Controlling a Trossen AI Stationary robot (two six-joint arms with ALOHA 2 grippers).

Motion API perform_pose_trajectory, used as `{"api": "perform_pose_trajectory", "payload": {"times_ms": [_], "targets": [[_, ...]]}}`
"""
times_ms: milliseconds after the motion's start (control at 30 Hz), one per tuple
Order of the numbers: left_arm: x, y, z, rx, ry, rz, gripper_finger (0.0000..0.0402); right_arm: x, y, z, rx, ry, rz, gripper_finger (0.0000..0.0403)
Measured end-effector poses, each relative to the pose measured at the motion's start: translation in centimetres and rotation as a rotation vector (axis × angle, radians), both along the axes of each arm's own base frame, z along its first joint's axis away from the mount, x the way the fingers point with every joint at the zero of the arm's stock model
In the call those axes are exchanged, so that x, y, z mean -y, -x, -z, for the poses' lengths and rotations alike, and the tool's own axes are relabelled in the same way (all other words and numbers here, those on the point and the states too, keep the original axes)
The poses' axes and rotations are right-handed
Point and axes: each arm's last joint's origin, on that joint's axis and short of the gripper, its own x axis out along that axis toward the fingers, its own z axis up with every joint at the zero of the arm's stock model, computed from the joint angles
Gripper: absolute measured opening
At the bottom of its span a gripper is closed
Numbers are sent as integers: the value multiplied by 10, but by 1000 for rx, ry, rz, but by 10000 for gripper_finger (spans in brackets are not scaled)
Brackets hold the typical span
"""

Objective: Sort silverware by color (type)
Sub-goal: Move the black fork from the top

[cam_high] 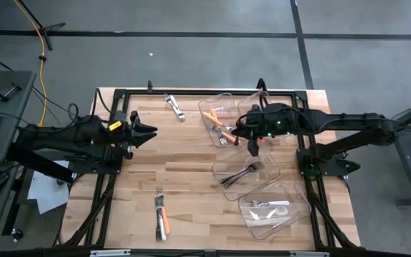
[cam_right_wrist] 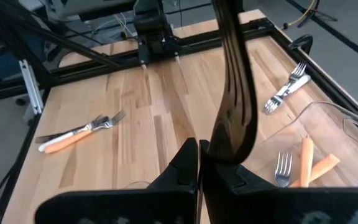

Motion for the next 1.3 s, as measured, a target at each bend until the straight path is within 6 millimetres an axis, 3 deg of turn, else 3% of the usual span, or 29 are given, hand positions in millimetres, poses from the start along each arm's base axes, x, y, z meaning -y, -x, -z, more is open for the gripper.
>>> {"api": "perform_pose_trajectory", "payload": {"times_ms": [1300], "targets": [[0,-2,7,-5,-17,-17,95,-2,1,-3,23,-17,-45,0]]}}
